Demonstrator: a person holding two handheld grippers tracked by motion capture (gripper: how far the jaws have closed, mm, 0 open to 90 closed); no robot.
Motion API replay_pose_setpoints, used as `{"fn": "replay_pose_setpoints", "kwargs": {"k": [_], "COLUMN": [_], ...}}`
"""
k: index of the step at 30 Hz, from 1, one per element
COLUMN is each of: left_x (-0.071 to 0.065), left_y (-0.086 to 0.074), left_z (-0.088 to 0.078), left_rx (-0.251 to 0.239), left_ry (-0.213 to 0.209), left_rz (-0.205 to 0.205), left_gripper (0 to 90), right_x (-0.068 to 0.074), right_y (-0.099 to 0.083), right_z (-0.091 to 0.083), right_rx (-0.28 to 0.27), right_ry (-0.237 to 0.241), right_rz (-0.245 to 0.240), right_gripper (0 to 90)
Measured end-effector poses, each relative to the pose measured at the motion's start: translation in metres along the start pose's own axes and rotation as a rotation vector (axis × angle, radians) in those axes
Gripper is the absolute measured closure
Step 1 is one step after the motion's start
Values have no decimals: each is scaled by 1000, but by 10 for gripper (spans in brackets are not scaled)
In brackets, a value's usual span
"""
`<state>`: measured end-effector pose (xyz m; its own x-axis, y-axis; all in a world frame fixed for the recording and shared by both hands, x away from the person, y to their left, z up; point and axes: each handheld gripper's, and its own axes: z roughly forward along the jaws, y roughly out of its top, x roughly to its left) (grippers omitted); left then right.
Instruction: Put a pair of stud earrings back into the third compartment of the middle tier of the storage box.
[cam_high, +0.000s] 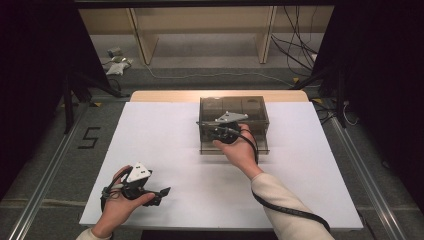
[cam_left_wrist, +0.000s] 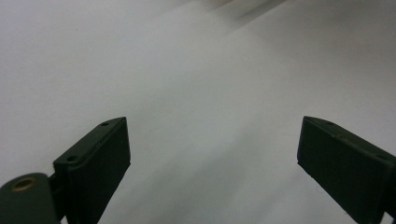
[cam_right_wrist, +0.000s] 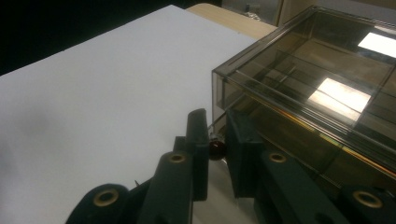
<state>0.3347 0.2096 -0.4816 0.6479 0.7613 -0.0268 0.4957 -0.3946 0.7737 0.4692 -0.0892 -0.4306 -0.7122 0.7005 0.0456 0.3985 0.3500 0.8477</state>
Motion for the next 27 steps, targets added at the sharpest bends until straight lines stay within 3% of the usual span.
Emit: {"fn": "replay_pose_setpoints", "kwargs": {"k": [27], "left_x": [1], "left_y": [0], "left_z": [0], "left_rx": [0], "left_ry": [4], "left_rz": [3], "left_gripper": [96], "right_x": [-22], "right_y": [-21], "right_z": [-25], "right_rx": [-6], "right_ry": [-41], "right_rz": [22], "right_gripper": [807]}}
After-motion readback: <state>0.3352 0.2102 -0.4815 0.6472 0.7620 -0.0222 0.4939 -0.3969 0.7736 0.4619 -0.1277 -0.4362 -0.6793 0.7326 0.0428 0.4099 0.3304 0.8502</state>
